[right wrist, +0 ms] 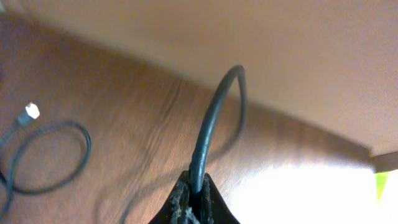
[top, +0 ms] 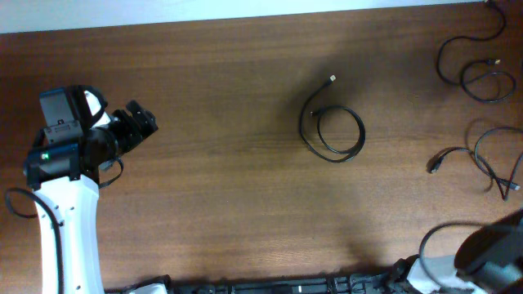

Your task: Untangle cables

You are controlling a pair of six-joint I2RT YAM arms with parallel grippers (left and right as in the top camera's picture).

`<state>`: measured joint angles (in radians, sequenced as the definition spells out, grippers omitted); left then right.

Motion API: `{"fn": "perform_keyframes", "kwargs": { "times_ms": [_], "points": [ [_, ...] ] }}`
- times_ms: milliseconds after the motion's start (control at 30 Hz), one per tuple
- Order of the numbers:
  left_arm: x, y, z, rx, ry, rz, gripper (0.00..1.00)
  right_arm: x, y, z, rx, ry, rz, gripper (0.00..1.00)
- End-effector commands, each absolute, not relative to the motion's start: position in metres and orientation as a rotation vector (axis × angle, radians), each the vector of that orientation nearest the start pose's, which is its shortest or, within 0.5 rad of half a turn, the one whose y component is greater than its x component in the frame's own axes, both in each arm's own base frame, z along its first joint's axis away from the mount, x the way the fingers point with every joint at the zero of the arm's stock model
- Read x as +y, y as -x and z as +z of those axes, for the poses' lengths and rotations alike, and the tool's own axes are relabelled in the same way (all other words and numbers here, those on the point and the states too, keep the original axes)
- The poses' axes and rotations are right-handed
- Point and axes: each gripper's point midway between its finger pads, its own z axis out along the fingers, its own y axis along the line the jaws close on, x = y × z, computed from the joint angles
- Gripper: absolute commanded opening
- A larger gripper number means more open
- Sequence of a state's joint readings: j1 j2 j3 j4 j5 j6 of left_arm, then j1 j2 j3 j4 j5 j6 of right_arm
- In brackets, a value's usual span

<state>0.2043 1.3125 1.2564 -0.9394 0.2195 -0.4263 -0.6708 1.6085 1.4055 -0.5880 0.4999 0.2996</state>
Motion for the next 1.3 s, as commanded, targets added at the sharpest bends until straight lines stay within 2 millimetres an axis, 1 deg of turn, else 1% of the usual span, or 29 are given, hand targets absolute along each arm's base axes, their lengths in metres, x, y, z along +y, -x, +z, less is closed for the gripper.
{"fn": "perform_keyframes", "kwargs": {
  "times_ms": [0, 67, 100, 133, 167, 233, 267, 300, 333, 367, 433, 467, 500, 533, 600, 633, 700, 733, 767, 800, 833, 867, 900, 1000, 1067, 1133, 1200, 1233, 1267],
  "points": [
    [0.034, -0.334, 0.221, 2.444, 0.707, -0.353, 0.99, -0.333, -0.308, 0.148, 2.18, -1.361, -0.631, 0.04],
    [0.034, -0.334, 0.221, 2.444, 0.707, -0.353, 0.99, -0.332, -0.306, 0.105, 2.289, -1.393, -0.631, 0.04],
    [0.034, -0.334, 0.221, 2.444, 0.707, -0.353, 0.99, -0.331, -0.305, 0.094, 2.321, -1.402, -0.63, 0.04],
    [0.034, -0.334, 0.221, 2.444, 0.707, -0.353, 0.99, -0.33, -0.303, 0.084, 2.35, -1.411, -0.629, 0.12],
    [0.034, -0.334, 0.221, 2.444, 0.707, -0.353, 0.99, -0.33, -0.303, 0.083, 2.354, -1.411, -0.63, 0.51],
    [0.034, -0.334, 0.221, 2.444, 0.707, -0.353, 0.99, -0.33, -0.303, 0.084, 2.351, -1.41, -0.629, 0.87],
    [0.034, -0.334, 0.221, 2.444, 0.707, -0.353, 0.99, -0.33, -0.303, 0.086, 2.347, -1.409, -0.629, 0.92],
    [0.034, -0.334, 0.221, 2.444, 0.707, -0.353, 0.99, -0.33, -0.304, 0.095, 2.326, -1.403, -0.629, 0.94],
    [0.034, -0.334, 0.221, 2.444, 0.707, -0.353, 0.99, -0.331, -0.305, 0.108, 2.294, -1.394, -0.631, 0.94],
    [0.034, -0.334, 0.221, 2.444, 0.707, -0.353, 0.99, -0.332, -0.306, 0.126, 2.25, -1.382, -0.632, 0.99],
    [0.034, -0.334, 0.221, 2.444, 0.707, -0.353, 0.99, -0.332, -0.306, 0.157, 2.171, -1.368, -0.63, 0.99],
    [0.034, -0.334, 0.221, 2.444, 0.707, -0.353, 0.99, -0.332, -0.304, 0.164, 2.158, -1.366, -0.641, 0.99],
    [0.034, -0.334, 0.221, 2.444, 0.707, -0.353, 0.99, -0.332, -0.295, 0.162, 2.173, -1.384, -0.686, 0.99],
    [0.034, -0.334, 0.221, 2.444, 0.707, -0.353, 0.99, -0.336, -0.279, 0.152, 2.206, -1.427, -0.753, 0.99],
    [0.034, -0.334, 0.221, 2.444, 0.707, -0.353, 0.99, -0.337, -0.275, 0.144, 2.228, -1.444, -0.748, 0.99],
    [0.034, -0.334, 0.221, 2.444, 0.707, -0.353, 0.99, -0.332, -0.287, 0.141, 2.232, -1.421, -0.647, 0.99],
    [0.034, -0.334, 0.221, 2.444, 0.707, -0.353, 0.99, -0.308, -0.327, 0.127, 2.265, -1.333, -0.301, 0.98],
    [0.034, -0.334, 0.221, 2.444, 0.707, -0.353, 0.99, -0.303, -0.333, 0.116, 2.286, -1.326, -0.237, 0.85],
    [0.034, -0.334, 0.221, 2.444, 0.706, -0.353, 0.99, -0.303, -0.335, 0.101, 2.314, -1.338, -0.228, 0.66],
    [0.034, -0.334, 0.221, 2.444, 0.707, -0.353, 0.99, -0.301, -0.342, 0.083, 2.361, -1.298, -0.189, 0.61],
    [0.034, -0.334, 0.221, 2.444, 0.707, -0.353, 0.99, -0.286, -0.362, 0.07, 2.462, -1.07, -0.07, 0.53],
    [0.034, -0.334, 0.221, 2.444, 0.707, -0.353, 0.99, -0.263, -0.389, 0.058, 2.533, -0.748, 0.048, 0.27],
    [0.034, -0.334, 0.221, 2.444, 0.707, -0.353, 0.99, -0.261, -0.399, 0.052, 2.536, -0.685, 0.028, 0.13],
    [0.034, -0.334, 0.221, 2.444, 0.707, -0.353, 0.99, -0.27, -0.422, 0.023, 2.539, -0.647, -0.149, 0.04],
    [0.034, -0.334, 0.221, 2.444, 0.707, -0.353, 0.99, -0.283, -0.414, 0.009, 2.563, -0.693, -0.262, 0.04],
    [0.034, -0.334, 0.221, 2.444, 0.707, -0.353, 0.99, -0.283, -0.405, -0.016, 2.621, -0.715, -0.273, 0.04],
    [0.034, -0.334, 0.221, 2.444, 0.707, -0.353, 0.99, -0.288, -0.394, -0.023, 2.651, -0.762, -0.335, 0.04],
    [0.034, -0.334, 0.221, 2.444, 0.707, -0.353, 0.99, -0.308, -0.369, -0.02, 2.615, -0.975, -0.549, 0.04],
    [0.034, -0.334, 0.221, 2.444, 0.707, -0.353, 0.99, -0.319, -0.352, -0.016, 2.572, -1.106, -0.684, 0.04]
  ]
}}
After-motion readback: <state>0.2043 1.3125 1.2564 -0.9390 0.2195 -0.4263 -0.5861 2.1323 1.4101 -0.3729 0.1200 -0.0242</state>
